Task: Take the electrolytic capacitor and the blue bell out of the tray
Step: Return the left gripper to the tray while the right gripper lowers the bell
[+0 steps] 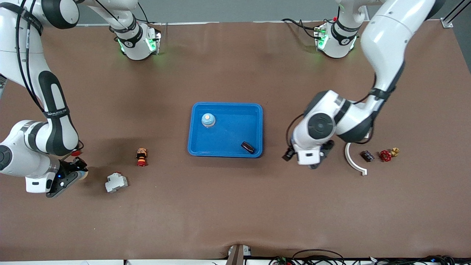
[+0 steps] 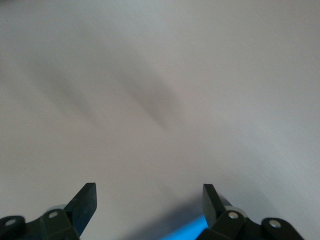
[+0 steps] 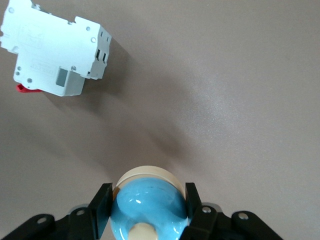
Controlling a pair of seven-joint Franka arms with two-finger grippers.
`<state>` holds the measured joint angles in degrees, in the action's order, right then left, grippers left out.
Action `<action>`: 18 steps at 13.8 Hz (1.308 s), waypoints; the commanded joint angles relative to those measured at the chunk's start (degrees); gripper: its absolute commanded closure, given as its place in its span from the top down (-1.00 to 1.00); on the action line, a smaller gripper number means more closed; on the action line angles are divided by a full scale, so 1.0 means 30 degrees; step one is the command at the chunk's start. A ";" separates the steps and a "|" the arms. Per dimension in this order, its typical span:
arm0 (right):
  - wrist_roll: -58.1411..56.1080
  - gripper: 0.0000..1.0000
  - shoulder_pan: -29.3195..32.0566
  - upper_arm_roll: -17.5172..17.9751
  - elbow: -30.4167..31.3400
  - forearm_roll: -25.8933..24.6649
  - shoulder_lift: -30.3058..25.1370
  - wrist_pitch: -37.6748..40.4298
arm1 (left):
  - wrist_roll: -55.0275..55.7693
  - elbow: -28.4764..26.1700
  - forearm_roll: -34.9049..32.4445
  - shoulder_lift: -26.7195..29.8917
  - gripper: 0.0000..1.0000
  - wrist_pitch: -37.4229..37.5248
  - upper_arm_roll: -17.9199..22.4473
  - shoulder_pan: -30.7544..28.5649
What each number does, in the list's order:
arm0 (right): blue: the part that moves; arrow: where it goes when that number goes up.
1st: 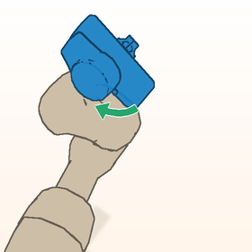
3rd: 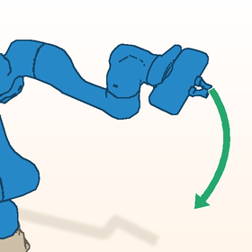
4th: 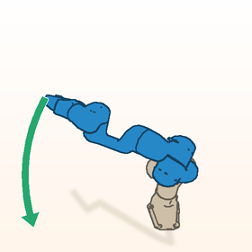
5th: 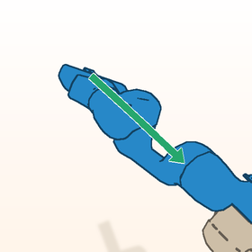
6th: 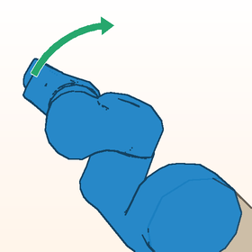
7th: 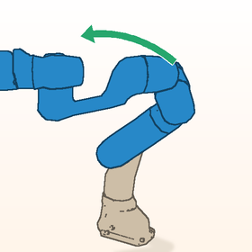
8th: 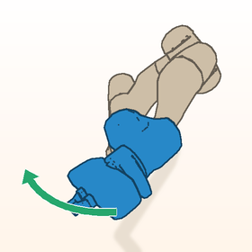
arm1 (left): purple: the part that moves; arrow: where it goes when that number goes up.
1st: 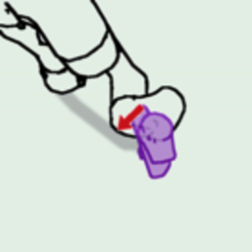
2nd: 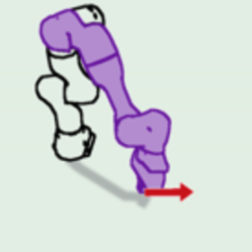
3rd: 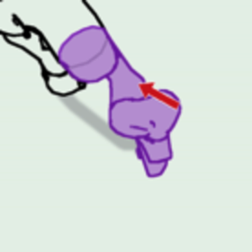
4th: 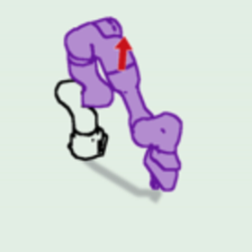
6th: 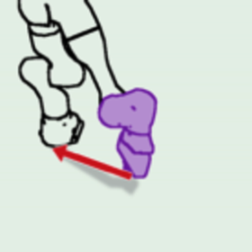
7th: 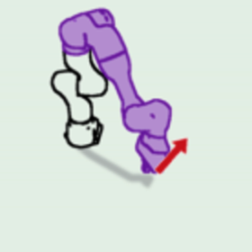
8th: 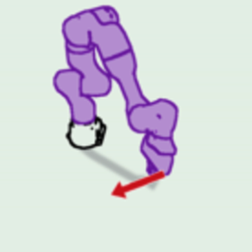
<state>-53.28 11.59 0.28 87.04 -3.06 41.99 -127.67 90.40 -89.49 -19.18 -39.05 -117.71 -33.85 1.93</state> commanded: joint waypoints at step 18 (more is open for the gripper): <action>0.0180 1.00 0.0504 0.0316 -0.1239 -0.0006 0.1475 -0.0923 | 0.4290 0.2555 0.0008 -0.3886 -0.01 -0.5178 0.5249 0.8586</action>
<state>-53.24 12.25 0.17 84.60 -3.03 46.51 -131.48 103.09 -83.07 -19.18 -49.86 -132.98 -18.91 27.07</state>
